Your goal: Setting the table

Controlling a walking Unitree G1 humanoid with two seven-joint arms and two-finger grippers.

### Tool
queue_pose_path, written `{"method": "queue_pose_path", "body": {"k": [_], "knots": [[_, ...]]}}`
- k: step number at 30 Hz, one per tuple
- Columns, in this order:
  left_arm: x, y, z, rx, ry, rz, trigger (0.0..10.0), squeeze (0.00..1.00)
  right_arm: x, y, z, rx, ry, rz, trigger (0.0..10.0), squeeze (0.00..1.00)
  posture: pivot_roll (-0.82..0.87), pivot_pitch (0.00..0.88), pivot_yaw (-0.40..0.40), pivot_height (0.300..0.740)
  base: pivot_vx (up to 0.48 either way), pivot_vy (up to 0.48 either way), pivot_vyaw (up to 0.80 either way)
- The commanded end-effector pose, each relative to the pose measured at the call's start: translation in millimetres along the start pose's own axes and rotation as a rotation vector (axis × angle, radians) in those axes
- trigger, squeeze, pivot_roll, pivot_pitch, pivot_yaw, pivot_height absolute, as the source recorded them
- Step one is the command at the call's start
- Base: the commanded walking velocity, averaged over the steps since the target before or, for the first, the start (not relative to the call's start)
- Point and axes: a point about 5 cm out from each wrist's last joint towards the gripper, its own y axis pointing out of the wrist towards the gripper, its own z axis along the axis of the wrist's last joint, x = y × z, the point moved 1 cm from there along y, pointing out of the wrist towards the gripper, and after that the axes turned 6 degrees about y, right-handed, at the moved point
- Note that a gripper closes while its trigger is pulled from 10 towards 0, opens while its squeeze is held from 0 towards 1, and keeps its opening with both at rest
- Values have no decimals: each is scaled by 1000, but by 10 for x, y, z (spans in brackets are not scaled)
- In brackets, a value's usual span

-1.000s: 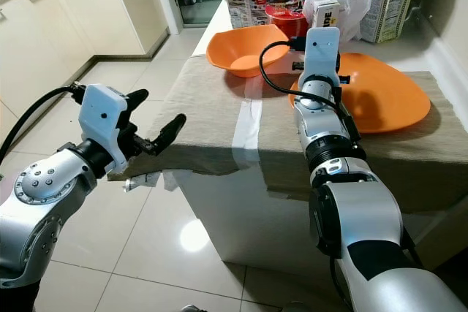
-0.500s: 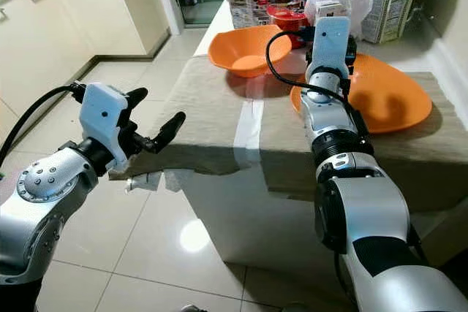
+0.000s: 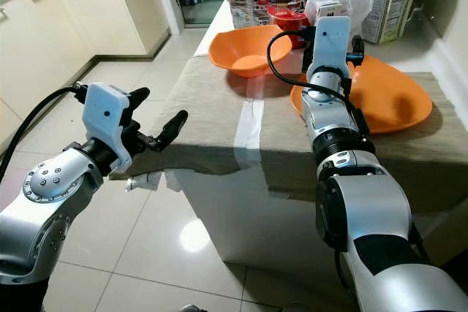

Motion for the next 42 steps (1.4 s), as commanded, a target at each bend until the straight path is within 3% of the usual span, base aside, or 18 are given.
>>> {"method": "queue_pose_path", "body": {"k": [1, 2, 9, 23, 35, 42], "knots": [[-41, 3, -11, -7, 10, 20, 10000, 0, -78, 5, 61, 1, -20, 30, 10000, 576, -83, 0, 166, 735, 0, -435, 0], [-40, 4, -10, -5, 8, 20, 10000, 0, -85, 3, 56, -1, -24, 34, 10000, 0, -83, 0, 166, 735, 0, -428, 0], [-17, 14, -6, -1, 3, 12, 10000, 0, -131, -13, 33, -12, -38, 59, 10000, 0, -82, 0, 161, 735, 259, -400, 0], [-22, 24, -6, 0, -12, 30, 10000, 0, -300, -57, -7, -64, -32, 165, 10000, 0, -79, 0, 154, 735, 0, 0, 0], [-32, 10, -3, -3, -3, 31, 10000, 0, -295, -80, -130, -144, -41, 155, 10000, 0, -79, 0, 154, 735, 0, 0, 0], [-46, 5, 13, -2, 0, 29, 10000, 0, -258, -122, -313, -241, -43, 149, 10000, 0, -67, 0, 157, 735, 0, 0, 0]]}}
